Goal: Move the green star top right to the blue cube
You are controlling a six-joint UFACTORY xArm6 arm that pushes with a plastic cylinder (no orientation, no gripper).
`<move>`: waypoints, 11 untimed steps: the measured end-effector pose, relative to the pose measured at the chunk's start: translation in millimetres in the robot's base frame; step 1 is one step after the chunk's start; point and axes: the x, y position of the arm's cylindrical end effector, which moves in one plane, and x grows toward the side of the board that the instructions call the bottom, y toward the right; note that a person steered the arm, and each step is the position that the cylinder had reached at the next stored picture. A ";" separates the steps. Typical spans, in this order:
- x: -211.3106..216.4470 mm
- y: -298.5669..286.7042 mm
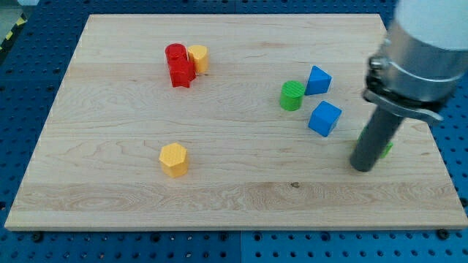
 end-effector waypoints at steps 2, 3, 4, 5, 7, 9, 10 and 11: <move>7.1 23.7; 3.9 43.0; -5.6 37.8; -6.7 19.6; -45.1 15.9; -83.8 4.4; -55.0 4.4; -4.9 -20.3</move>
